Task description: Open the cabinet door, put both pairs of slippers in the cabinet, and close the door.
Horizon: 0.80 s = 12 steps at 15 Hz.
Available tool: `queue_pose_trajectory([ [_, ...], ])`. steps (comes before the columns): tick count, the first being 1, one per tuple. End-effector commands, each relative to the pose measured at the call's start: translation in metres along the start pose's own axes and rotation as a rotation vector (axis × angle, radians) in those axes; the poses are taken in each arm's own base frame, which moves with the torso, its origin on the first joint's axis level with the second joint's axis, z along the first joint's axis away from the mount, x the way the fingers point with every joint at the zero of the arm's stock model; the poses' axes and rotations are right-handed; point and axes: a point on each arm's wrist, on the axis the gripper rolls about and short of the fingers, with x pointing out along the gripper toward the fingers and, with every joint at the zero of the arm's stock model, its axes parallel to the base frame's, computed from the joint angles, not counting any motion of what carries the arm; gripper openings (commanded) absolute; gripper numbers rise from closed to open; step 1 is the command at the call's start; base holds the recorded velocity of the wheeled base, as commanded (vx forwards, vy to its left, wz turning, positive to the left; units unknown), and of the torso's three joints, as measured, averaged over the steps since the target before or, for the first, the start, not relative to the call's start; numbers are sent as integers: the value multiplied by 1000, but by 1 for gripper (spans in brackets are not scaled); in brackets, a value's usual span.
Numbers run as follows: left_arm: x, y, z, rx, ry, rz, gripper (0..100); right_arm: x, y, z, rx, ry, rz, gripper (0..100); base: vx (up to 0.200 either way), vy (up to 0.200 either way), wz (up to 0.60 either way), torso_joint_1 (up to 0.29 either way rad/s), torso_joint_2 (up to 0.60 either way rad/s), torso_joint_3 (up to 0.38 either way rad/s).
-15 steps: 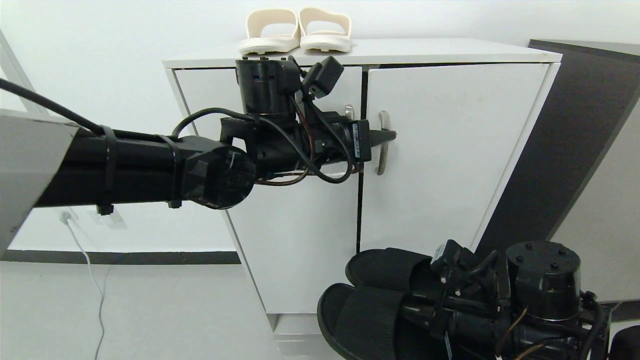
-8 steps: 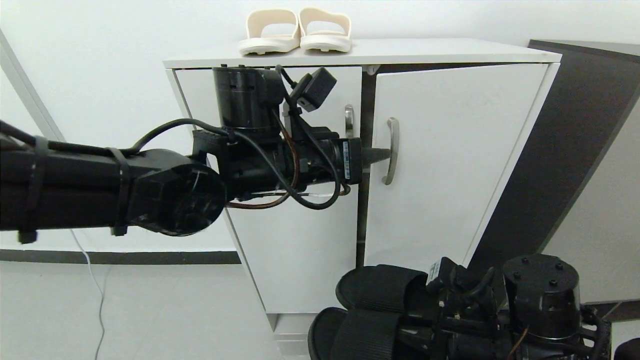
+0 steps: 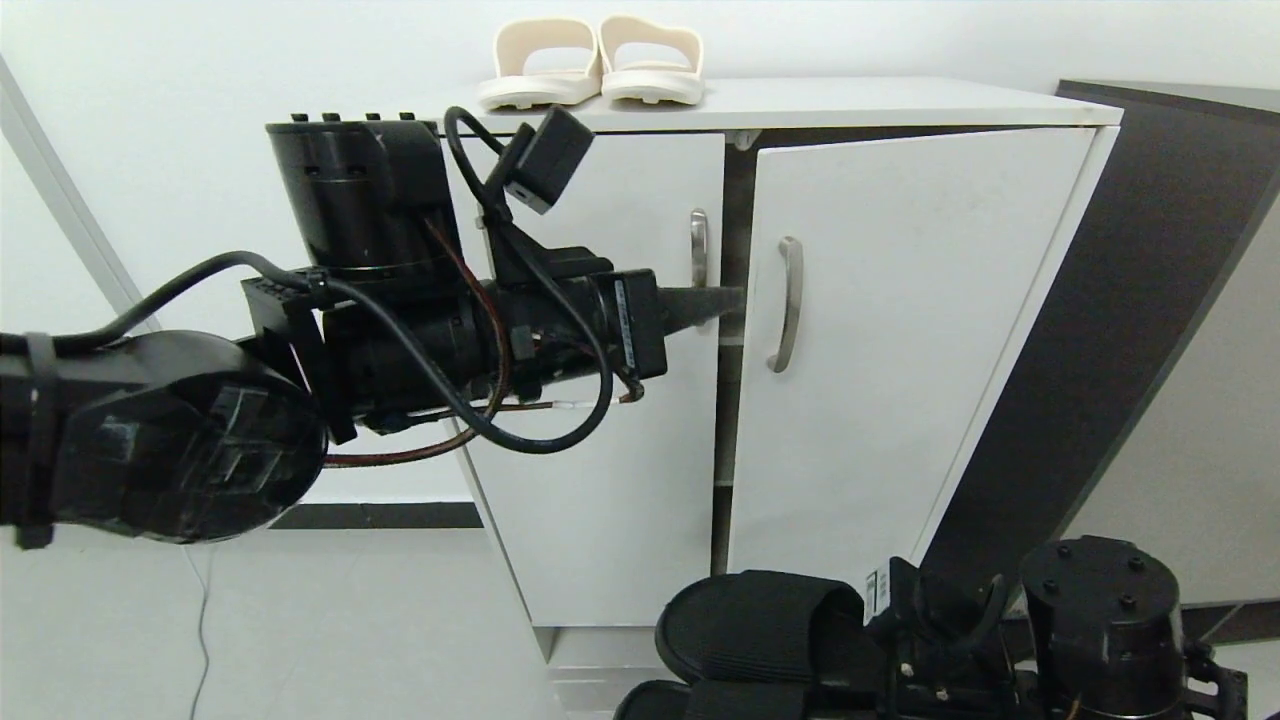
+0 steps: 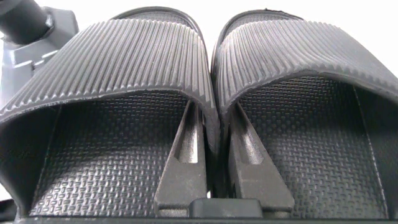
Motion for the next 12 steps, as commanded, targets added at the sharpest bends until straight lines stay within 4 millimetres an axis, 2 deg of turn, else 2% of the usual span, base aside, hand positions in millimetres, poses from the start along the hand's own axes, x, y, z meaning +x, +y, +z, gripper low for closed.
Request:
queue_pose_trajectory([
  [1,10,21,-5,-19,-23,30,0,-7,6,0,-11,-11,38,0,0,0,0,0,0,0],
  [4,24,39,-4,-78,-48,46,0,-9,12,-1,-16,-9,71,0,0,0,0,0,0,0],
  [9,51,65,-3,-72,-68,64,0,-10,21,-7,-38,16,111,0,0,0,0,0,0,0],
  [12,58,70,-5,-71,-70,63,0,-9,27,-11,-40,34,137,0,0,0,0,0,0,0],
])
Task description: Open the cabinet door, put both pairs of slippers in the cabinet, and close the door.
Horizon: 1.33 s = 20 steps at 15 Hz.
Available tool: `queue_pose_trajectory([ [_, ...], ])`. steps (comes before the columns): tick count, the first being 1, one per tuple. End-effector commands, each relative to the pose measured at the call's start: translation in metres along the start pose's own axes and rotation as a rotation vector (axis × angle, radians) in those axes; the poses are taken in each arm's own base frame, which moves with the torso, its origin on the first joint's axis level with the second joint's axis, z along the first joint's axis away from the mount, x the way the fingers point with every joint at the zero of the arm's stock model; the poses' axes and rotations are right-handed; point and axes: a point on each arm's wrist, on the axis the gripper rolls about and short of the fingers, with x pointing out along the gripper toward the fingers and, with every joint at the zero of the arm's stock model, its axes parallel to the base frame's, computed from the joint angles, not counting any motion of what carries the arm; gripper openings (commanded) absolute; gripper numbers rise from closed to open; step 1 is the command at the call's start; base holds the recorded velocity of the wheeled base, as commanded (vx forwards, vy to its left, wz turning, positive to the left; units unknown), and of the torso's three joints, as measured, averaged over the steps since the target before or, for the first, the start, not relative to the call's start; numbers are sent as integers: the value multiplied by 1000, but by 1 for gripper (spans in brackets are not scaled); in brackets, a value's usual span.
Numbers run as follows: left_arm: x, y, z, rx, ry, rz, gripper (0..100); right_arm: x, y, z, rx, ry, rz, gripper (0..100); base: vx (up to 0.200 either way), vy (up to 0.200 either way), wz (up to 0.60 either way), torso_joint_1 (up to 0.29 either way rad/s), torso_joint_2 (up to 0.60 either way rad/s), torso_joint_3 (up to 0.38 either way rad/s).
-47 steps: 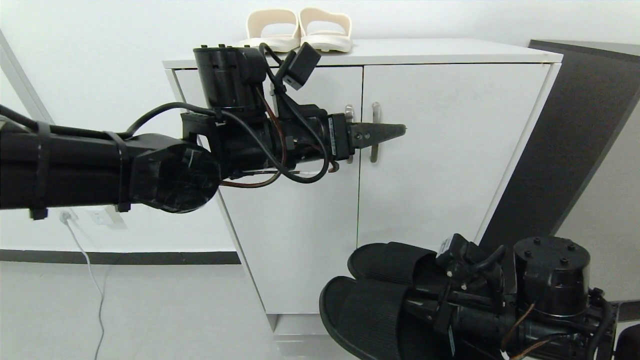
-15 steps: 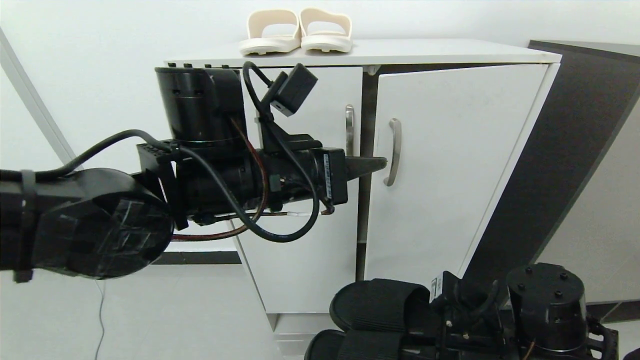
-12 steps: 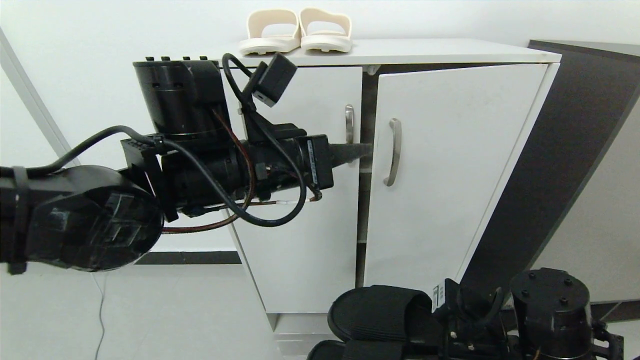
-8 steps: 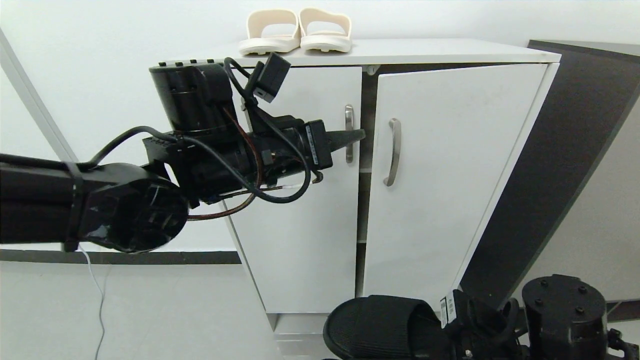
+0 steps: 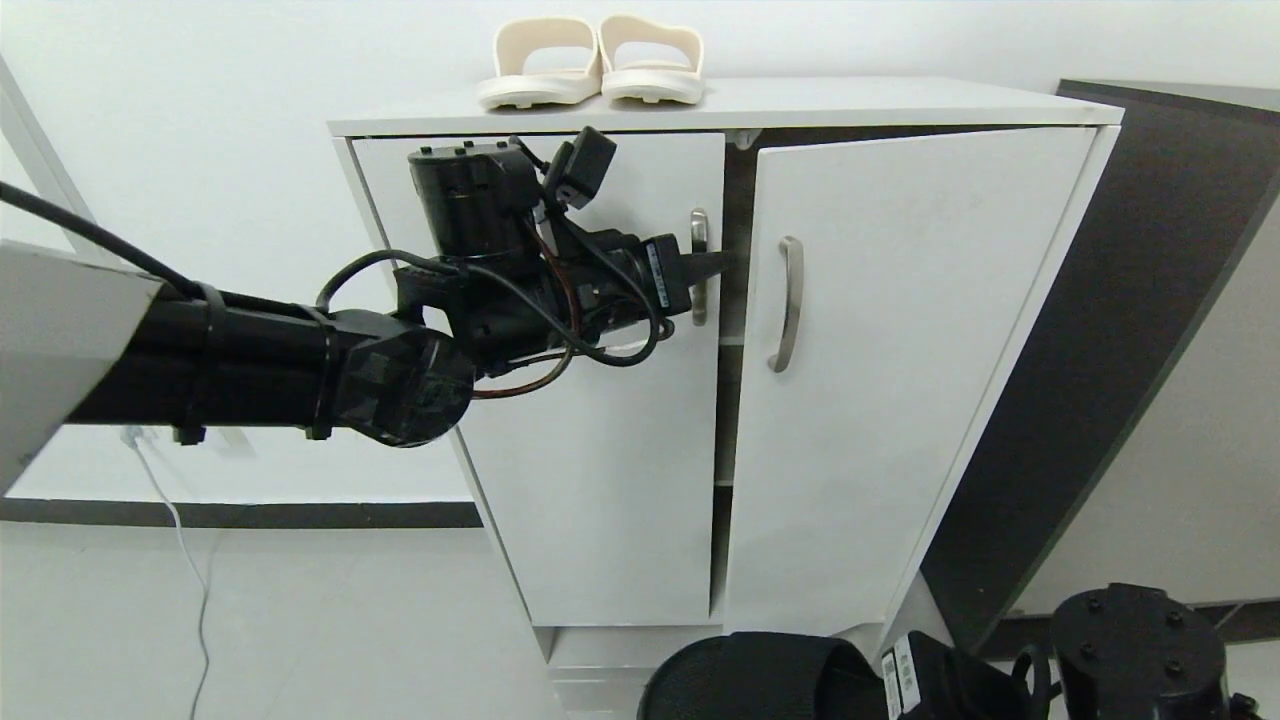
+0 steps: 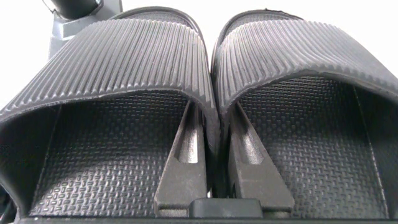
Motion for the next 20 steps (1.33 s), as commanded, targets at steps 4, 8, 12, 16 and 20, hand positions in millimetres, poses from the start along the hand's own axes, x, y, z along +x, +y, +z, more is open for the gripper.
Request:
queue_pose_trajectory([
  [4,9,5,-8,-6,11,1,0,1,6,-5,0,21,24,0,-150,0,0,4,2,2],
  [8,1,-62,-23,11,67,-142,0,3,8,-6,-1,30,36,0,-200,0,0,0,1,1],
  [12,-8,-69,-27,58,79,-149,0,4,9,-9,-7,42,42,0,-50,0,0,2,-1,-1],
  [16,-15,-60,-26,83,-1,-67,0,5,6,-8,-6,39,32,0,0,0,0,0,0,0],
  [20,-59,-56,-21,195,-113,247,0,-4,-46,-1,74,5,-279,0,0,0,0,0,0,0],
])
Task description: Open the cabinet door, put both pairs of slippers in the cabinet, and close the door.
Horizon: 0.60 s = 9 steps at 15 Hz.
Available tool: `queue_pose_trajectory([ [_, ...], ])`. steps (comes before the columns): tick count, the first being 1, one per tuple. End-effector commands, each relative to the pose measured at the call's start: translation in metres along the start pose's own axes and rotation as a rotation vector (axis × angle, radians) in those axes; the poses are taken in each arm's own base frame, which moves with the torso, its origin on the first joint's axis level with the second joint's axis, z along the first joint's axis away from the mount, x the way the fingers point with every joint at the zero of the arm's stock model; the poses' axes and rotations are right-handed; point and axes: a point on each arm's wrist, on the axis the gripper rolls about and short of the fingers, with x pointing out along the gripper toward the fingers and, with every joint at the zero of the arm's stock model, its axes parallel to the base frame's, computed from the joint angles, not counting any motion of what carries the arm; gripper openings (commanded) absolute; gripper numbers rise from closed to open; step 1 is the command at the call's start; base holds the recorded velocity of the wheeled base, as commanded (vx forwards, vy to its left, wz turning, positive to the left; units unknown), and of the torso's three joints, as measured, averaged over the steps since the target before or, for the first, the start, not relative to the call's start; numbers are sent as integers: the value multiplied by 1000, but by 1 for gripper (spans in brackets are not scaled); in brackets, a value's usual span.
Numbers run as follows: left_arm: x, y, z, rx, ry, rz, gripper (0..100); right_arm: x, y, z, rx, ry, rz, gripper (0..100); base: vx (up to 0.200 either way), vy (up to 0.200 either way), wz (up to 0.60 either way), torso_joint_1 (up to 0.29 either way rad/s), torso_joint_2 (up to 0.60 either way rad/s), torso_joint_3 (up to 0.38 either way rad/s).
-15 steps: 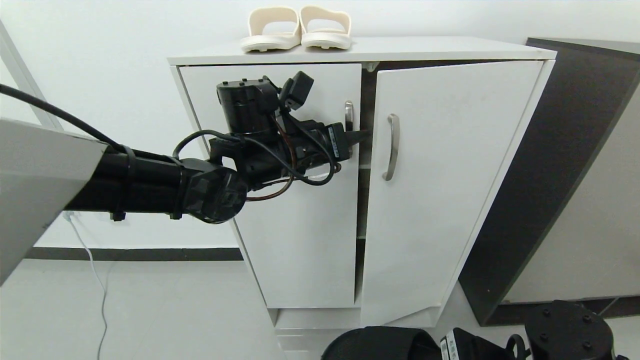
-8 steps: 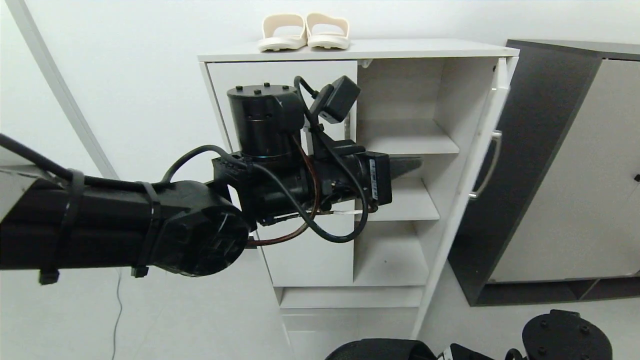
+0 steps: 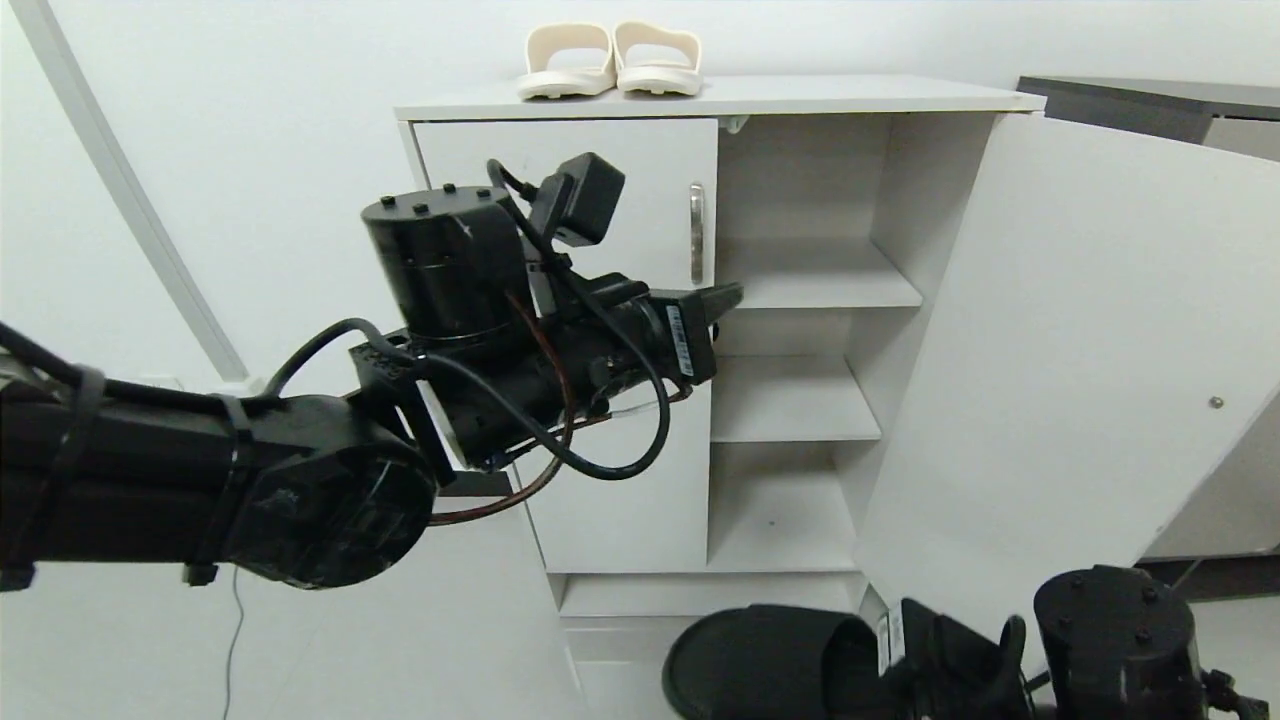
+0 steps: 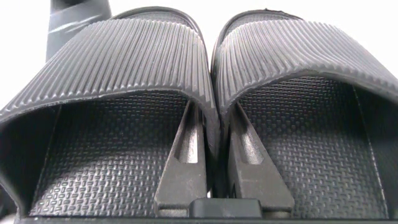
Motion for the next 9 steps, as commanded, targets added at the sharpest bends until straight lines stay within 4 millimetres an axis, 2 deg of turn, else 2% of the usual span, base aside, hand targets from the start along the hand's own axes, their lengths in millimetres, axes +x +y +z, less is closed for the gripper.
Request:
queue_pose_trajectory([
  [1,-45,9,19,83,-62,161,0,1,-30,4,73,-6,-255,0,0,0,0,0,0,0],
  [2,-81,12,32,115,-99,267,0,4,-36,9,151,-22,-412,0,0,0,0,0,0,0],
  [4,-155,2,44,117,-95,456,0,16,-51,22,222,-77,-638,0,0,0,0,0,0,0],
  [5,-181,-3,45,116,-81,520,0,19,-55,26,231,-93,-700,0,0,0,0,0,0,0],
  [6,-248,-21,41,126,-24,686,0,29,-67,30,255,-115,-831,0,0,0,0,0,0,0],
  [8,-332,-53,16,171,45,870,0,40,-80,35,279,-146,-937,0,0,0,0,0,0,0],
  [9,-349,-61,7,173,52,924,0,41,-83,35,280,-152,-960,0,0,0,0,0,0,0],
])
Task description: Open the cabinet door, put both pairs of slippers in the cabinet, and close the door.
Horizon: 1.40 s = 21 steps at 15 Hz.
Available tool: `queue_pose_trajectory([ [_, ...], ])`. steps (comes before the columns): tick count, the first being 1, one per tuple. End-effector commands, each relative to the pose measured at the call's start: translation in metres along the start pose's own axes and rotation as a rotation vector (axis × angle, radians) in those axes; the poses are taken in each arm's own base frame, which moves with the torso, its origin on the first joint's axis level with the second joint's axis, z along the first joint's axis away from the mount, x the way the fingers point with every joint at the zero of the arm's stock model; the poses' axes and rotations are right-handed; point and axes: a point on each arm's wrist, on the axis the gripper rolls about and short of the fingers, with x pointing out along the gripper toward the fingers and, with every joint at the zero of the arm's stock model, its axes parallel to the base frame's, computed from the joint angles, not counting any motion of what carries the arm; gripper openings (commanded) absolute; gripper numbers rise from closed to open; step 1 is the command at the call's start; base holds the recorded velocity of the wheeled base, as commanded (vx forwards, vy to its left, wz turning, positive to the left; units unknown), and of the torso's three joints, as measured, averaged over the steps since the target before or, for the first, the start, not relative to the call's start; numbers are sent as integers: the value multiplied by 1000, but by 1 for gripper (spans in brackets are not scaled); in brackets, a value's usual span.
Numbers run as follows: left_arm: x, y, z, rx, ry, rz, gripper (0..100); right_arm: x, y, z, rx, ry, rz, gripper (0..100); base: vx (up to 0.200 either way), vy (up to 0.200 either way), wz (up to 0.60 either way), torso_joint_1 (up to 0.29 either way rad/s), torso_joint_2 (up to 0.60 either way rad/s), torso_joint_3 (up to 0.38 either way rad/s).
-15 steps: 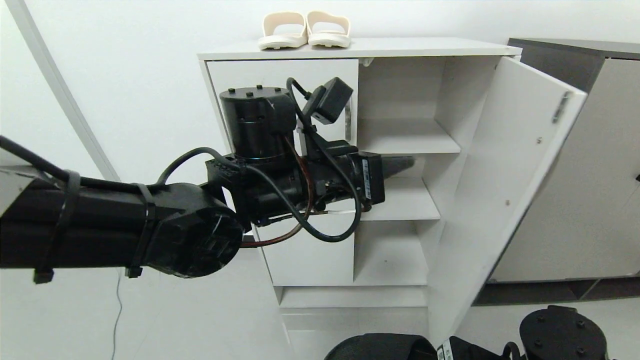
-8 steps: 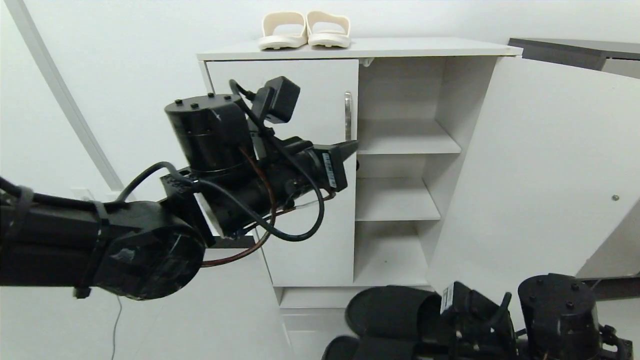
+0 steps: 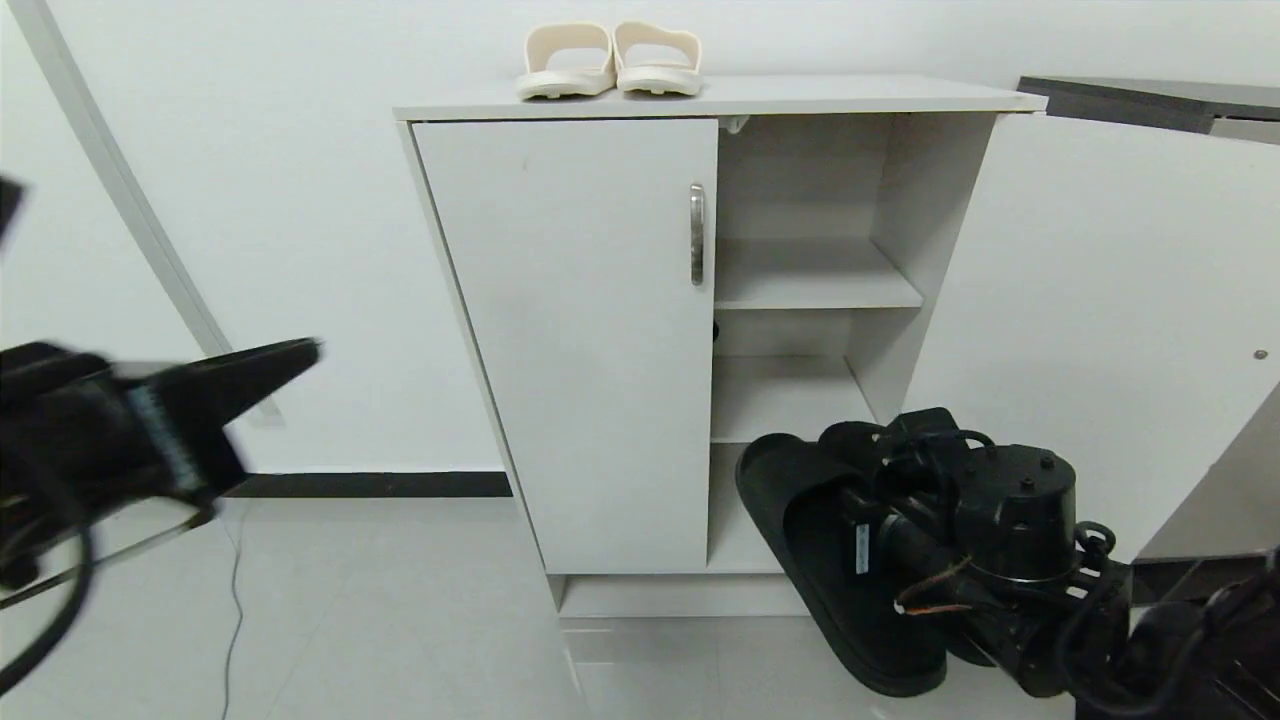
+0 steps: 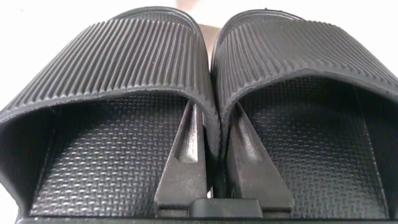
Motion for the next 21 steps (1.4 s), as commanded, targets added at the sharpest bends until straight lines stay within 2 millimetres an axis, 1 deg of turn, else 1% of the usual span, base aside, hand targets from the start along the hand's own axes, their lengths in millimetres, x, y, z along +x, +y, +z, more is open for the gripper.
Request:
queue_pose_trajectory([
  [1,-166,34,-74,29,-29,436,0,16,3,-10,-4,9,-38,0,0,0,0,0,0,0],
  [2,-177,33,-90,23,-54,488,0,17,4,-11,-4,6,-37,0,0,0,0,0,0,0],
  [3,-181,31,-123,18,-66,564,0,18,4,-12,-5,1,-37,0,0,0,0,0,0,0],
  [4,-172,34,-135,-10,-42,636,0,17,4,-13,-5,2,-37,0,0,0,0,0,0,0],
  [5,-163,37,-146,-47,-60,665,0,18,4,-13,-7,5,-37,0,0,0,0,0,0,0],
  [7,-142,41,-182,-8,-13,577,0,17,5,-13,-6,4,-36,0,0,0,0,0,0,0],
  [8,-136,42,-191,5,-25,531,0,17,5,-13,-6,4,-36,0,0,0,0,0,0,0],
  [9,-134,39,-191,4,-35,406,0,16,5,-14,-8,5,-33,0,0,0,0,0,0,0],
  [11,-133,37,-192,24,-13,278,0,13,10,-15,-11,0,-10,0,0,0,0,0,0,0],
  [12,-133,35,-196,63,30,186,0,12,11,-15,-11,-8,-6,0,0,0,0,0,0,0],
  [13,-132,34,-196,83,45,157,0,10,13,-15,-17,-15,1,0,0,0,0,0,0,0],
  [14,-132,34,-196,127,47,229,0,9,13,-14,-25,-26,4,0,0,0,0,0,0,0],
  [15,-133,33,-197,125,31,312,0,8,13,-15,-30,-35,6,0,0,0,0,0,0,0],
  [16,-134,32,-197,106,11,311,0,8,13,-14,-35,-44,7,0,0,0,0,0,0,0],
  [18,-139,31,-199,101,-57,234,0,7,15,-15,-40,-43,16,0,0,0,0,0,0,0],
  [19,-139,31,-198,95,-57,200,0,7,16,-15,-39,-44,18,0,0,0,0,0,0,0],
  [21,-139,30,-198,82,-58,197,0,8,16,-15,-39,-46,18,0,0,0,0,0,0,0],
])
